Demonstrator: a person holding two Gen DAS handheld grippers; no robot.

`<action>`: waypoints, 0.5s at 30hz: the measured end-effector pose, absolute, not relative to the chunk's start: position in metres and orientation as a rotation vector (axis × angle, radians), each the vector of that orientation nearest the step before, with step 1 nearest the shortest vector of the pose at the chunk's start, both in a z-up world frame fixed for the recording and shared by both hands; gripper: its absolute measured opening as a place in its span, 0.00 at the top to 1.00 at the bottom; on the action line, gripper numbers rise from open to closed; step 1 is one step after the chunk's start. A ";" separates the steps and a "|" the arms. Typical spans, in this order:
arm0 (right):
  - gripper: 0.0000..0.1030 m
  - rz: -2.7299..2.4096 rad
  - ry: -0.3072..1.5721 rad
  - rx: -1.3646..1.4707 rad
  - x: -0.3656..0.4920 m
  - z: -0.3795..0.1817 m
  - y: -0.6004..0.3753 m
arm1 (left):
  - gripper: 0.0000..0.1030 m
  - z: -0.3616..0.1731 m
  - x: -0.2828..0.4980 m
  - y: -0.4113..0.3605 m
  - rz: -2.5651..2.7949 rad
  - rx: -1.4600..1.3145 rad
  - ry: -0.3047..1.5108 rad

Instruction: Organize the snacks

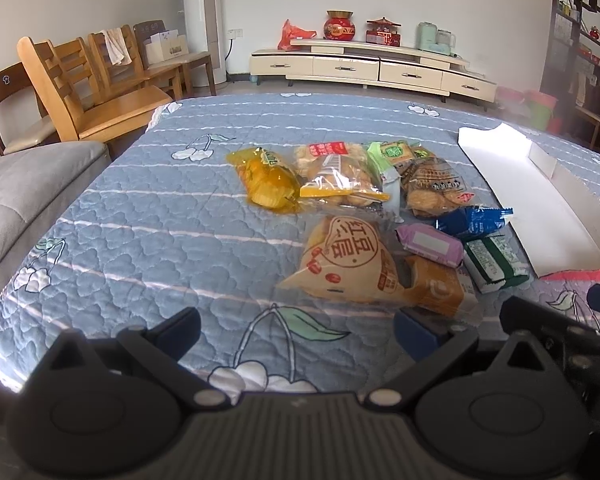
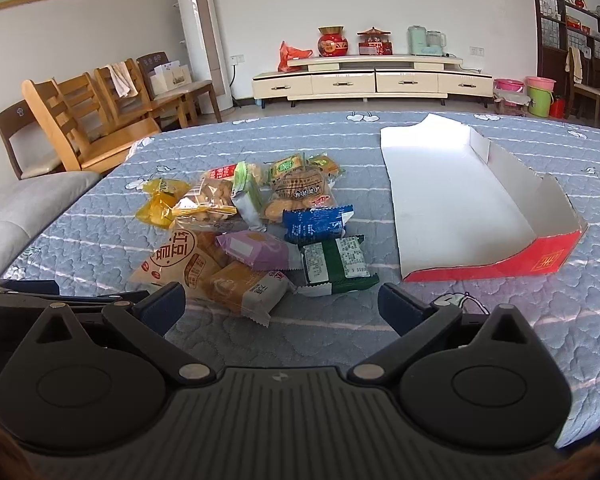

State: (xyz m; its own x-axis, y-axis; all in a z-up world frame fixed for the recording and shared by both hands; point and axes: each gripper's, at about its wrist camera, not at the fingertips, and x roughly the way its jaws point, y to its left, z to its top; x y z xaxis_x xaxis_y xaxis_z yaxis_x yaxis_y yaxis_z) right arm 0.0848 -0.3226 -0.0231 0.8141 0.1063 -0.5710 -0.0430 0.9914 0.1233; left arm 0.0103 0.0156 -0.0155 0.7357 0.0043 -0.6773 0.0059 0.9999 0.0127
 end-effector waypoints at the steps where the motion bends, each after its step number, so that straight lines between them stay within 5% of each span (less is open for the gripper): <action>1: 0.00 0.079 0.617 0.107 0.085 -0.023 -0.323 | 0.01 -0.016 0.010 0.016 -0.001 0.013 0.744; 15: 0.00 0.083 0.627 0.106 0.085 -0.024 -0.320 | 0.01 -0.017 0.011 0.018 0.004 0.012 0.746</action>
